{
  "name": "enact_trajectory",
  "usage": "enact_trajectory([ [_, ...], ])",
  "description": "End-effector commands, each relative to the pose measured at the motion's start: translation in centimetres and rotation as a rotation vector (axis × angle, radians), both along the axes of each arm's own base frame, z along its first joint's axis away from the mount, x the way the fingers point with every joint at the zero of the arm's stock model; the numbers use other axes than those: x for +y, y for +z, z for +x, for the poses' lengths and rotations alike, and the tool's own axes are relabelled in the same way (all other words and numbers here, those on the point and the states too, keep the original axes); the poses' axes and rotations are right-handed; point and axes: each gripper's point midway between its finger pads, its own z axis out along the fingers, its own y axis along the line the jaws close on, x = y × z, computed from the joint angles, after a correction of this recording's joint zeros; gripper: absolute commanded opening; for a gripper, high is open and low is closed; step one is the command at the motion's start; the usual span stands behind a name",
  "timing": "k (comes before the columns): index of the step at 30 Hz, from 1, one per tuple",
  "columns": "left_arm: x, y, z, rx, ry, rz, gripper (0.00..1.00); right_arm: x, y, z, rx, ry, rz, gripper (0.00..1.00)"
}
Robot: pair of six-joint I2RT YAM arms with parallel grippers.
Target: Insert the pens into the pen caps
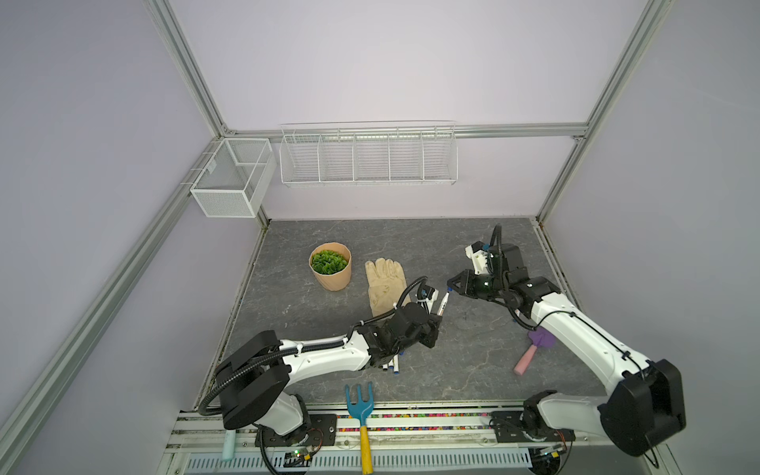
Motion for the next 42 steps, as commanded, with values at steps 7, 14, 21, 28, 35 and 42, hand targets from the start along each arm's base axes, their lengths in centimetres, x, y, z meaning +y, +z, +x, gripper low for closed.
enact_trajectory([
  [7,0.0,0.6,0.2,-0.019,0.003,-0.021,0.0,0.8,-0.9,-0.9,0.019,0.06,0.002,0.09],
  [14,-0.2,1.5,0.8,-0.038,0.03,-0.061,0.0,1.5,-0.3,-1.7,0.016,0.107,0.026,0.08],
  [21,-0.5,5.0,2.8,-0.041,0.032,-0.203,0.0,1.9,0.9,-2.8,0.009,0.154,0.062,0.1],
  [28,-0.9,8.3,4.4,-0.122,0.04,-0.251,0.0,2.3,2.6,-5.8,-0.029,0.263,0.074,0.11],
  [35,-0.9,10.5,5.0,-0.215,0.041,-0.228,0.0,1.6,2.0,-7.9,-0.017,0.312,-0.015,0.1],
  [42,-0.3,10.4,4.7,-0.255,0.014,-0.129,0.0,1.1,1.2,-7.8,-0.025,0.322,-0.113,0.1],
])
